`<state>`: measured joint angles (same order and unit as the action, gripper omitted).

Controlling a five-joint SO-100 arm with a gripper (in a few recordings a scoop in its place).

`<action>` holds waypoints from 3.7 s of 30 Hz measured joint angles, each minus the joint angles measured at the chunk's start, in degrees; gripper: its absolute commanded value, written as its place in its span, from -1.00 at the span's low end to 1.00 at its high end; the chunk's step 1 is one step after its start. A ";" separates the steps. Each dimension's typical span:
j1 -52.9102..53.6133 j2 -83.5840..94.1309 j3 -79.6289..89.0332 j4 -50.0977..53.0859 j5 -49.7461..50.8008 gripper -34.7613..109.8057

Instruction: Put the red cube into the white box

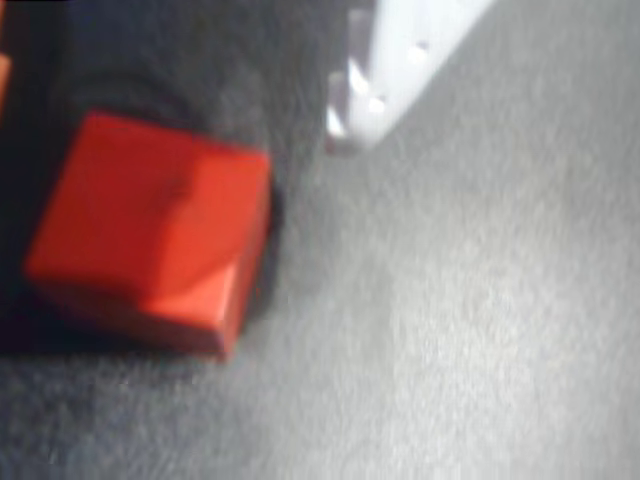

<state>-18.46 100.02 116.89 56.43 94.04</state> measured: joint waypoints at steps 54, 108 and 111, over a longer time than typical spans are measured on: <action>59.85 22.94 -3.25 32.43 -9.23 -0.52; 86.22 29.36 4.75 34.72 -37.88 -0.52; 87.01 29.36 4.92 34.37 -38.76 -0.52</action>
<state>68.55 129.38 121.82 90.79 55.28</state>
